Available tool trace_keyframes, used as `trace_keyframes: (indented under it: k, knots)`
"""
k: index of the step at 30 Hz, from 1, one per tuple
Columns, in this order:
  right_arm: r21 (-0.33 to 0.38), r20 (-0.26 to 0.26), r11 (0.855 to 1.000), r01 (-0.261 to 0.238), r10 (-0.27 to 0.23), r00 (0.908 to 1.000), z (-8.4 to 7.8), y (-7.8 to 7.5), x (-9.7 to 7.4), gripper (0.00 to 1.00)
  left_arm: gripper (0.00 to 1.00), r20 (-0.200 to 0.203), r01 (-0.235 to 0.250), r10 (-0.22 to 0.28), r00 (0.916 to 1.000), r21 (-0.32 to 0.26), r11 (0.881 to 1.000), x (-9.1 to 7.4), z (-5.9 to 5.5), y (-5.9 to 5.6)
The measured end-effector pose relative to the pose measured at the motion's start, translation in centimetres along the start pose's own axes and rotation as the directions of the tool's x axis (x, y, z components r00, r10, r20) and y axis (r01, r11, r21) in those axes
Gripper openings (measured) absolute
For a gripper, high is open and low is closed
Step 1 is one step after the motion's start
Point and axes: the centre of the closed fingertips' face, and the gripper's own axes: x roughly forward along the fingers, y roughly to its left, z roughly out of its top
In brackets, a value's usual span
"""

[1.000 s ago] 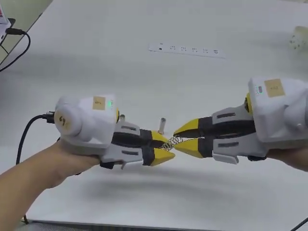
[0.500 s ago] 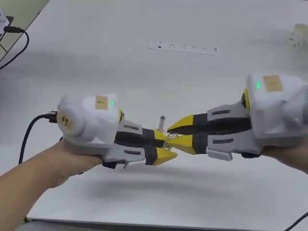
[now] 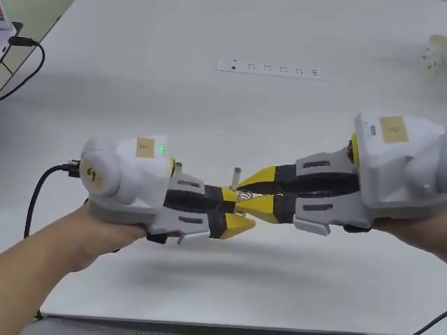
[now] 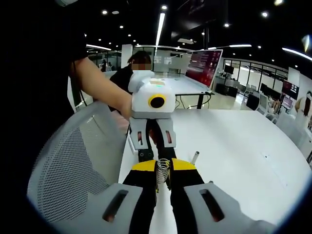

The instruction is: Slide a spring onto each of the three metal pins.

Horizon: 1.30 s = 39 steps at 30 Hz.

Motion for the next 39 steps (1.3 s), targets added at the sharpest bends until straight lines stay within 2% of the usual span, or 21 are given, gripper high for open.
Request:
trace_keyframes:
  k: [4, 7, 21, 26, 31, 39]
  knots:
    - [-0.009, 0.005, 1.0, 0.005, -0.005, 1.0, 0.0, 0.0, 0.0, 0.07, 0.02, 0.001, 0.0, 0.0, 1.0, 0.003, 1.0, 0.1, 0.0, -0.1]
    - [-0.01, 0.029, 1.0, 0.014, -0.014, 0.9995, 0.2, -0.1, -0.1, 0.07, 0.02, 0.011, -0.005, 0.005, 0.9999, 0.002, 1.0, 0.0, 0.3, 0.0]
    - [0.047, 0.12, 0.998, 0.04, -0.045, 0.9917, 0.5, -0.2, -0.2, 0.07, 0.02, 0.016, -0.007, 0.007, 0.9998, -0.001, 1.0, 0.0, 0.5, -0.1]
    - [0.039, 0.121, 0.998, 0.044, -0.048, 0.9915, 0.5, -0.1, -0.3, 0.06, 0.02, 0.015, -0.005, 0.005, 0.9999, -0.003, 1.0, 0.1, 0.4, -0.1]
    - [0.041, 0.126, 0.998, 0.051, -0.055, 0.9905, 1.0, -0.5, -0.6, 0.06, 0.03, 0.035, -0.017, 0.017, 0.9992, -0.011, 1.0, 0.0, 0.9, 0.1]
    - [0.017, 0.106, 0.999, 0.047, -0.049, 0.9931, 1.3, -0.6, -0.6, 0.06, 0.03, 0.038, -0.029, 0.029, 0.9989, -0.01, 1.0, 0.0, 1.3, 0.4]
